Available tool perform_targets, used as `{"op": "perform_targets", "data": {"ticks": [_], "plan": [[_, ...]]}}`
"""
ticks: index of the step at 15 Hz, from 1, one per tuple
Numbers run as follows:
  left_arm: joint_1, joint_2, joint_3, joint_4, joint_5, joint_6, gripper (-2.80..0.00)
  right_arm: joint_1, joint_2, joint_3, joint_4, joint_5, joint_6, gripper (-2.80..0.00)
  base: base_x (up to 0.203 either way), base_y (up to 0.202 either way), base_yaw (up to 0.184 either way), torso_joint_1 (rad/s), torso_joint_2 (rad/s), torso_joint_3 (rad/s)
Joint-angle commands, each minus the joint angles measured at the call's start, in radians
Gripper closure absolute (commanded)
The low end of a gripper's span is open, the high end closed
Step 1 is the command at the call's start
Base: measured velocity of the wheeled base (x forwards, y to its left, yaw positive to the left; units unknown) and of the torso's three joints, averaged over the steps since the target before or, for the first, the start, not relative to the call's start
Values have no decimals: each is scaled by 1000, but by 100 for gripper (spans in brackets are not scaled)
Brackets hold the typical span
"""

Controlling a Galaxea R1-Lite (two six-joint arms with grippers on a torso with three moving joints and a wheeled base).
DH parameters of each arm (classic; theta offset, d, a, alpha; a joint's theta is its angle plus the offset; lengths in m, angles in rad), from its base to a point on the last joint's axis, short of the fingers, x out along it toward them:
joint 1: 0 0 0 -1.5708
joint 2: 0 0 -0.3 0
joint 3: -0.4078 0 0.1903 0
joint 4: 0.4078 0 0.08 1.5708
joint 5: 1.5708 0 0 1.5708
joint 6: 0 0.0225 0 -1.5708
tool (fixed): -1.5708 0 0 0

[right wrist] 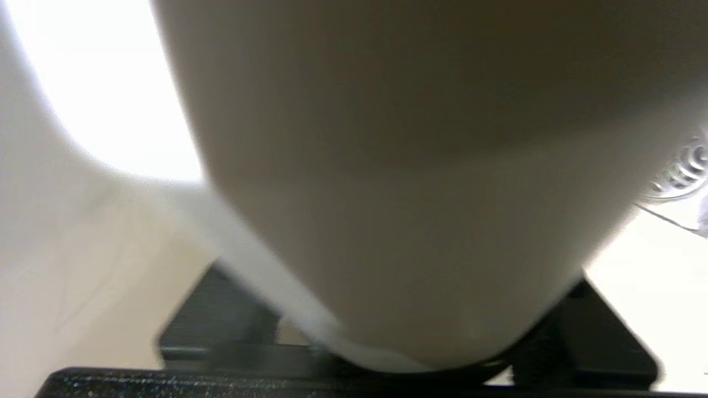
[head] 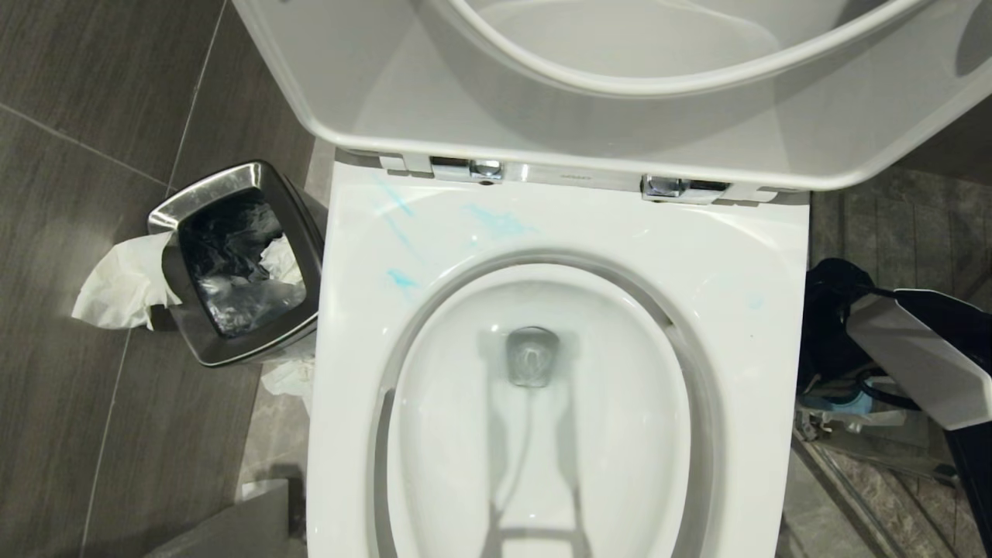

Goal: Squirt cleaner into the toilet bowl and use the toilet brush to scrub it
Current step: Pour in the cleaning agent

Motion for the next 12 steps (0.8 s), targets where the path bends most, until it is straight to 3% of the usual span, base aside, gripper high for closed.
{"op": "perform_targets", "data": {"ticks": [1,8,12], "plan": [[0,0,0,0,0,0,0,1,-1,-2,-9,4,-1,0,0,0,0,0,0,0],[0,0,0,0,0,0,0,-1,-42,22,-9,-6,-5,0,0,0,0,0,0,0],[0,0,0,0,0,0,0,-1,-105,108,-9,-12,-6,0,0,0,0,0,0,0]]}}
